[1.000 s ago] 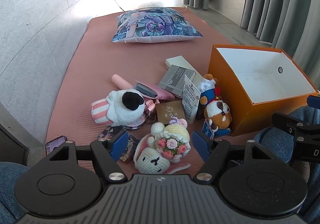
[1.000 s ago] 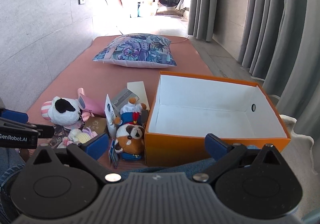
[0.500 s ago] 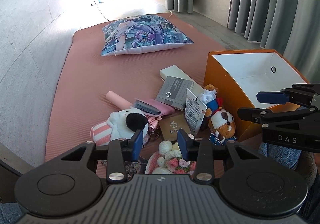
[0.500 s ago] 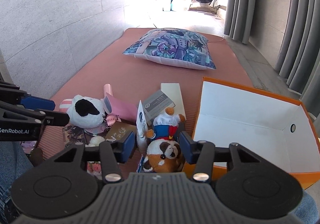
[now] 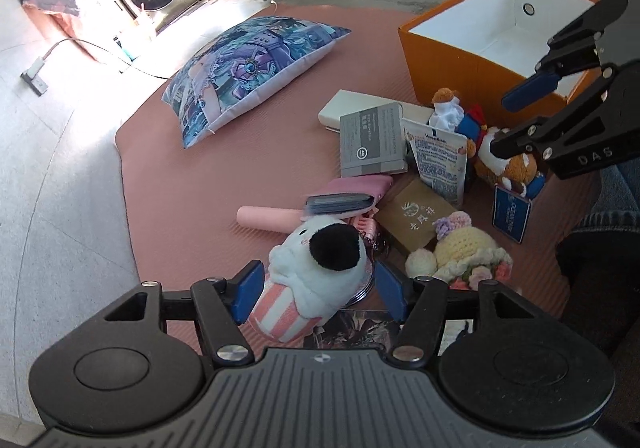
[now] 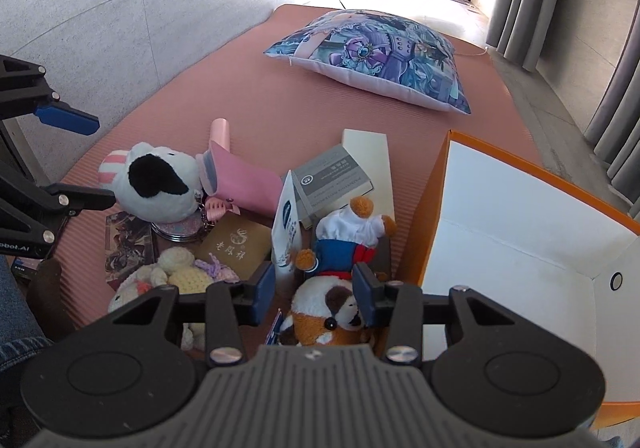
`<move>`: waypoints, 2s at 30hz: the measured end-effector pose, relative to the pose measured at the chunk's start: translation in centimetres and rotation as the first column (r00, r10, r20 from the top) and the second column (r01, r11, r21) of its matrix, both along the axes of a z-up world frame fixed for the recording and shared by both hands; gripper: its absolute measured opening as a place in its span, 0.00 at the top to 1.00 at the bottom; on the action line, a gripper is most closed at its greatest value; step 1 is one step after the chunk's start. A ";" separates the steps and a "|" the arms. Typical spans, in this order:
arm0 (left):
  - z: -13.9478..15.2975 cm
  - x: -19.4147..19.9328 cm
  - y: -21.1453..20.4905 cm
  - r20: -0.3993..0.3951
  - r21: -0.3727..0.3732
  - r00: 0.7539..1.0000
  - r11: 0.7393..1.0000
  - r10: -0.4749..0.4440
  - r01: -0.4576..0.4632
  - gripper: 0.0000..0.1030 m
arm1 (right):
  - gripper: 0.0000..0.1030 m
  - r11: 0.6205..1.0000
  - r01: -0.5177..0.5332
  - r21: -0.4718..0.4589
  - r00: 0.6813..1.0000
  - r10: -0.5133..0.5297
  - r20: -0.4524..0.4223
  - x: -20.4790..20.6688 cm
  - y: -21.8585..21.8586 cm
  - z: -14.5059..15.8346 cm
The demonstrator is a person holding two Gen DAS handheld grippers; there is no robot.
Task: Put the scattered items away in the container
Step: 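Grasp the brown dog plush with the right tool while the left tool grasps the white panda plush, then lift both plushes and carry them over the orange box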
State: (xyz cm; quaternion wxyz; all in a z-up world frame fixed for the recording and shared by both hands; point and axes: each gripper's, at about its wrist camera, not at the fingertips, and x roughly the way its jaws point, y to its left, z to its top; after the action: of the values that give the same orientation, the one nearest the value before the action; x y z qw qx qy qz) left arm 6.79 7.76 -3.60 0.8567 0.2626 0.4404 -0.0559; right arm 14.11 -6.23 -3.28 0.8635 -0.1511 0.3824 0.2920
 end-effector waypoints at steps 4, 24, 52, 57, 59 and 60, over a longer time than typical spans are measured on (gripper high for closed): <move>-2.0 1.1 0.6 -0.072 0.049 0.996 0.997 -0.048 0.052 0.28 | 0.55 0.999 -0.030 -0.024 0.999 0.029 -0.020 0.3 0.5 -0.4; -5.6 4.8 2.5 -0.142 0.040 0.989 0.999 0.027 -0.021 0.24 | 0.44 0.953 -0.122 -0.277 0.992 0.107 -0.069 4.0 4.7 -3.2; 1.8 1.7 4.9 -0.063 -0.412 0.981 0.891 0.183 -0.193 0.37 | 0.68 0.995 0.018 0.102 1.000 -0.019 0.009 0.8 -2.3 2.8; 4.6 1.4 3.9 -0.013 -0.489 0.981 0.854 0.194 -0.176 0.38 | 0.68 0.976 0.071 0.206 0.997 -0.075 0.010 1.0 -4.8 5.2; 5.9 1.6 3.1 0.007 -0.527 0.982 0.835 0.191 -0.158 0.38 | 0.69 0.963 0.093 0.253 0.995 -0.099 0.010 1.1 -6.1 6.3; 6.5 1.8 2.6 0.014 -0.552 0.982 0.821 0.187 -0.148 0.38 | 0.69 0.959 0.101 0.265 0.994 -0.110 0.018 1.2 -6.7 6.9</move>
State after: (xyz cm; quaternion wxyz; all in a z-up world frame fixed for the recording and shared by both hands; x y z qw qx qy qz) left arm 8.59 10.38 2.90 0.9119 -0.0314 0.3980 -0.0952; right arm 15.30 -12.90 3.61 0.8965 -0.0190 0.3334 0.2912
